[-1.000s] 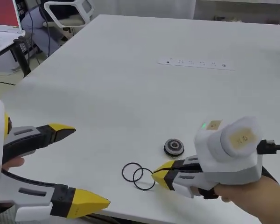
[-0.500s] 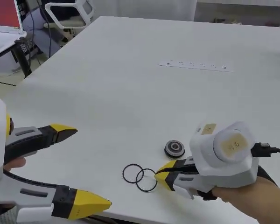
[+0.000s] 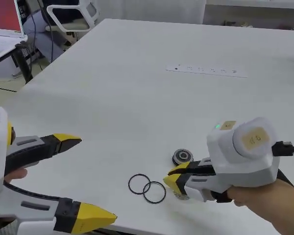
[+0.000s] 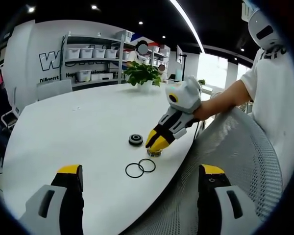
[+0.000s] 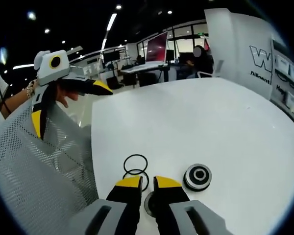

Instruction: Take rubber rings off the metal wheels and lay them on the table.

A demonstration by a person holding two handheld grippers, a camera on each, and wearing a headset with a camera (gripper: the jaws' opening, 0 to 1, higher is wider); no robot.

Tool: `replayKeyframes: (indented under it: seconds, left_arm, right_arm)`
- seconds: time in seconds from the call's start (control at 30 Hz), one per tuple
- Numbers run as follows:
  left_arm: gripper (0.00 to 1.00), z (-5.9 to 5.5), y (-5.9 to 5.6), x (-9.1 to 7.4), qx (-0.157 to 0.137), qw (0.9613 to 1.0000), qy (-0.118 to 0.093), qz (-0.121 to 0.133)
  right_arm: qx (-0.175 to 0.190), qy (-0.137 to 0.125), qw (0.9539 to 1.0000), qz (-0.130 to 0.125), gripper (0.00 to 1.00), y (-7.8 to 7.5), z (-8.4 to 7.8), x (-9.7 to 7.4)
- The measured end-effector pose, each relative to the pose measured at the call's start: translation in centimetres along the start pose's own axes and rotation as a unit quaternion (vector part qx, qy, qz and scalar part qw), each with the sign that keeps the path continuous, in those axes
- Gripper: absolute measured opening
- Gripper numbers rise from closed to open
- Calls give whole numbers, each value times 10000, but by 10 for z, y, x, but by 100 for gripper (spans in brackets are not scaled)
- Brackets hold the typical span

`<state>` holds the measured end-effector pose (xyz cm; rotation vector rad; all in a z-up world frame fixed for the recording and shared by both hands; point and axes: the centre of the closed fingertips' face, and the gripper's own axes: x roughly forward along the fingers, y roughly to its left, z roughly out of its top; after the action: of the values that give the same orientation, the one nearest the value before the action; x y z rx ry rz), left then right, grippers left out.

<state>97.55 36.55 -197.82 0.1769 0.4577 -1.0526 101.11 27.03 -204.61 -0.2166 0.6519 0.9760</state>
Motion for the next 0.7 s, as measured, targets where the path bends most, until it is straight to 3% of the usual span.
replayKeyframes:
  seconds: [0.17,0.27,0.6,0.7]
  left_arm:
    - [97,0,0,0,2,10000,-2,-4]
    - [97,0,0,0,-7,10000,-9,-2]
    - [97,0,0,0,-68,10000,-19,-31]
    - [97,0,-2,0,-92,9999,-35,-73]
  right_arm:
    - [158,9,9999,-24,13,-3,8,-8]
    - [142,-184,9997,-18,20,-5,16,-14]
    - [431,-576,9973,-110,30,-15,41,-34]
    - [320,-696,9969,-180,35,-20,52,-43]
